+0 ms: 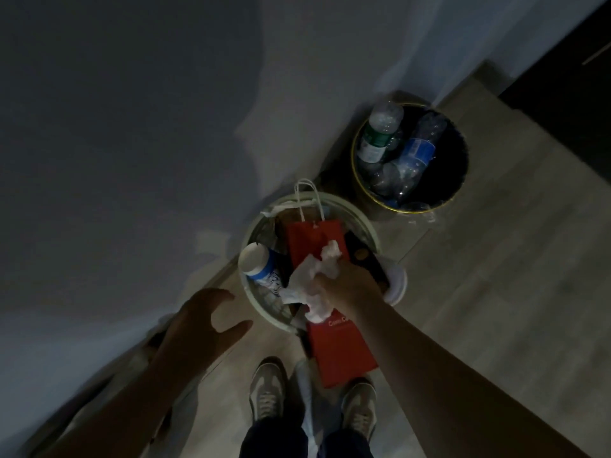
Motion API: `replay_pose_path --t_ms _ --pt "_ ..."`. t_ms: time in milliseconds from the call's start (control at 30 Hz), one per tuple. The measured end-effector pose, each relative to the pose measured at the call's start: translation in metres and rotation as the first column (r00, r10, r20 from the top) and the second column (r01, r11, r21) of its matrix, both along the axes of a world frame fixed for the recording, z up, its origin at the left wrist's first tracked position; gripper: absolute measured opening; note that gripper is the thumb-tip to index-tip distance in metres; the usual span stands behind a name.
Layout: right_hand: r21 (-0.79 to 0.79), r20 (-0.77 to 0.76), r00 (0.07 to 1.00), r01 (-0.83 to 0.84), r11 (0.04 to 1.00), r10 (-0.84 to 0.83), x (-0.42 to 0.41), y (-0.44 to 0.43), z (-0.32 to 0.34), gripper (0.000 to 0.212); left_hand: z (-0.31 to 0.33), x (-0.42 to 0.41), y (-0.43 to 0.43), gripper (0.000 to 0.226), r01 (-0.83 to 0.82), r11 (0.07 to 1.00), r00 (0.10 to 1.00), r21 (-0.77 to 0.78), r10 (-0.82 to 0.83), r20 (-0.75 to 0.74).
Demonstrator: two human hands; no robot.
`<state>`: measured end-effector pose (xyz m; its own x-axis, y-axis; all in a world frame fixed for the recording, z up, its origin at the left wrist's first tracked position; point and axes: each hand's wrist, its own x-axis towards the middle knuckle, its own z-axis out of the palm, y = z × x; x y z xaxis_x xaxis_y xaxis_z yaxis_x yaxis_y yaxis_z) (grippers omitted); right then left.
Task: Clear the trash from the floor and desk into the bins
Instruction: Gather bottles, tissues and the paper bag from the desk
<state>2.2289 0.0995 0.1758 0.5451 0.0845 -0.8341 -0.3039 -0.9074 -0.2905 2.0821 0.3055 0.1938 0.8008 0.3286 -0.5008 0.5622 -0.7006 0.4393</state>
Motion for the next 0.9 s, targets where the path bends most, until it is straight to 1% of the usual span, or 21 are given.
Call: replay_pose_path --t_ms 67,233,333,433,533,600,667,733,800,900 --pt "-0.109 0.045 0.992 -0.116 0.987 0.121 -0.006 -0.001 -0.016 0.056 -0.005 -0.005 0.006 0.054 0.013 1.000 0.999 0.017 -0.012 -0.040" --pt "-0.205 0.077 0.960 -0.248 0.947 0.268 -0.017 0.019 -0.044 0.081 -0.013 -0.011 0.012 0.054 0.028 1.000 0.999 -0.003 -0.028 -0.043" --pt "-0.300 0.142 0.934 -0.275 0.913 0.328 -0.021 0.020 -0.058 0.081 -0.017 -0.010 0.014 0.055 0.037 0.999 0.997 -0.012 -0.038 -0.060" --pt "-0.347 0.162 0.913 -0.302 0.888 0.374 -0.020 0.019 -0.067 0.084 -0.018 -0.008 0.016 0.056 0.061 0.998 0.996 0.001 -0.061 -0.068" --pt "-0.288 0.164 0.938 -0.251 0.924 0.306 -0.017 0.017 -0.061 0.084 -0.013 -0.002 0.015 0.053 0.029 1.000 0.998 -0.009 -0.030 -0.058" --pt "-0.232 0.172 0.956 -0.193 0.953 0.236 -0.013 0.014 -0.048 0.080 -0.003 0.004 0.011 0.051 0.004 1.000 0.999 -0.017 -0.005 -0.042" --pt "-0.196 0.206 0.958 -0.161 0.967 0.201 -0.011 0.008 -0.028 0.081 0.010 0.011 0.006 0.051 -0.010 1.000 0.999 -0.023 0.009 -0.034" --pt "-0.164 0.279 0.934 -0.180 0.970 0.221 -0.011 0.000 -0.005 0.080 0.027 0.017 0.001 0.050 0.005 1.000 0.999 -0.024 -0.006 -0.034" --pt "-0.130 0.337 0.910 -0.210 0.969 0.243 -0.011 -0.009 0.020 0.073 0.046 0.021 -0.003 0.050 0.022 0.999 0.999 -0.023 -0.022 -0.026" --pt "-0.101 0.367 0.896 -0.230 0.968 0.251 -0.010 -0.019 0.064 0.065 0.081 0.026 -0.008 0.049 0.028 0.999 1.000 -0.017 -0.028 0.004"
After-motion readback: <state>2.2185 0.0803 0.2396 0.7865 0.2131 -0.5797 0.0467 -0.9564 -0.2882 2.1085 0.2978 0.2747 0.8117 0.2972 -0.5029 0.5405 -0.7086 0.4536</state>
